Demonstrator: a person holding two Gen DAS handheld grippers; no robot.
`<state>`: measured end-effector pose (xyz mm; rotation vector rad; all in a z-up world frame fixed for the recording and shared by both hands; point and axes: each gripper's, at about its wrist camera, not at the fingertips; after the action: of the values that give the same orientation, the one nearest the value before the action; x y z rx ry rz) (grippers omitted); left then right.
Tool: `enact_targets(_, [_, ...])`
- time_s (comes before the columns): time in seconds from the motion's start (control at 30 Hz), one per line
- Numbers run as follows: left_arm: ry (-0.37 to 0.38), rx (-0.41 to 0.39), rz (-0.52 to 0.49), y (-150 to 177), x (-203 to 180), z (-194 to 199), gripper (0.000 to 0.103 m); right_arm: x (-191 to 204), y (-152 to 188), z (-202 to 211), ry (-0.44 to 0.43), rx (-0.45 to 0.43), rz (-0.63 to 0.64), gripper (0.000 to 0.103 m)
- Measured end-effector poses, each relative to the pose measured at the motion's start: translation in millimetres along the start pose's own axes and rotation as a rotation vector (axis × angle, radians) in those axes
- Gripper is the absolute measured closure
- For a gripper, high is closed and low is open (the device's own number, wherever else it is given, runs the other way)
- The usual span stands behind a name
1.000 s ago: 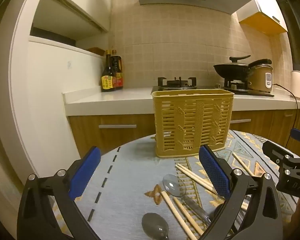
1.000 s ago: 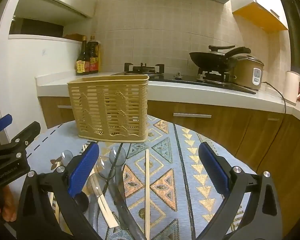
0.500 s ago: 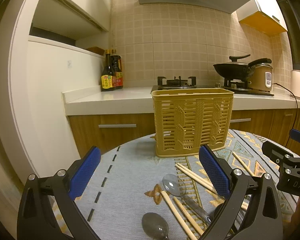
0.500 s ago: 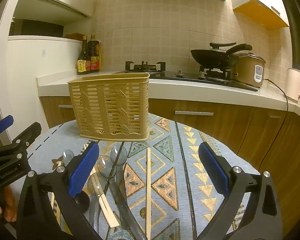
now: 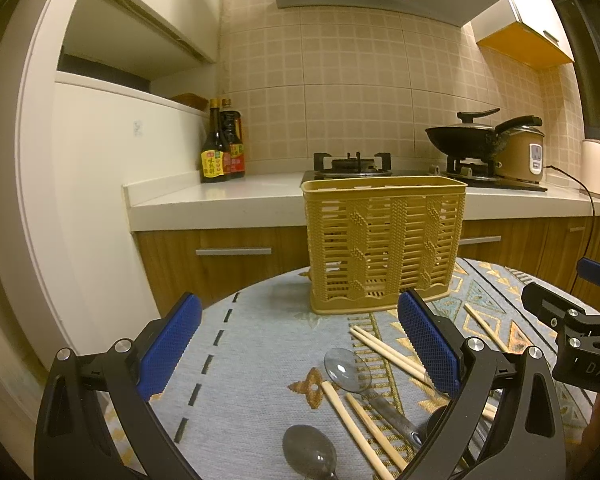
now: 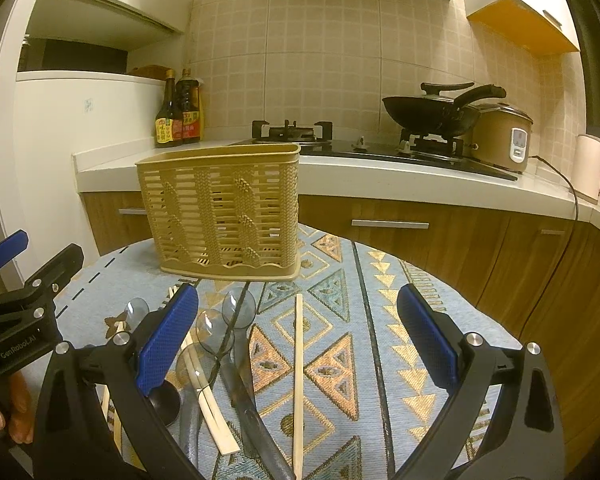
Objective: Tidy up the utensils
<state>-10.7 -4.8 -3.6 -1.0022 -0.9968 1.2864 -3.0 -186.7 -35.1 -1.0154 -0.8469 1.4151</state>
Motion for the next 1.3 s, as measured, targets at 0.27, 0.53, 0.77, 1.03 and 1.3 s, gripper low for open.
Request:
enact_targets(0.27, [0.001, 0.002, 0.003, 0.1, -1.0, -0.9, 0.007, 0.1, 0.9, 0.8, -0.003, 0.001, 0.0, 0.008])
enact_targets(0.53, [0.003, 0.001, 0.003, 0.6, -1.6, -1.3, 0.007, 0.8, 1.1, -0.7, -0.004, 0.003, -0.001, 0.008])
enact_targets(0.77, [0.003, 0.001, 0.003, 1.0, -1.3, -1.0, 0.007, 0.6, 0.9, -0.6, -0.003, 0.001, 0.0, 0.008])
enact_targets(1.03, [0.003, 0.001, 0.004, 1.0, -1.4, -1.1, 0.007, 1.3, 1.1, -1.2, -0.007, 0.001, -0.004, 0.008])
enact_targets(1.3, [0.004, 0.002, 0.007, 1.8, -1.4, -1.5, 0.007, 1.7, 1.1, -1.5, -0.007, 0.002, -0.005, 0.008])
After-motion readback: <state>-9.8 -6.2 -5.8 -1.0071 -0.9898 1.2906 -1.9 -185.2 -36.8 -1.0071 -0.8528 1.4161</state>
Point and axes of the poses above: each gripper's, at about its wrist camera, not at the fingertips, and z roughly against the way its jaws point, x to its left, y to its underside, and after that the axes turned 2 degrees about z, right-handed
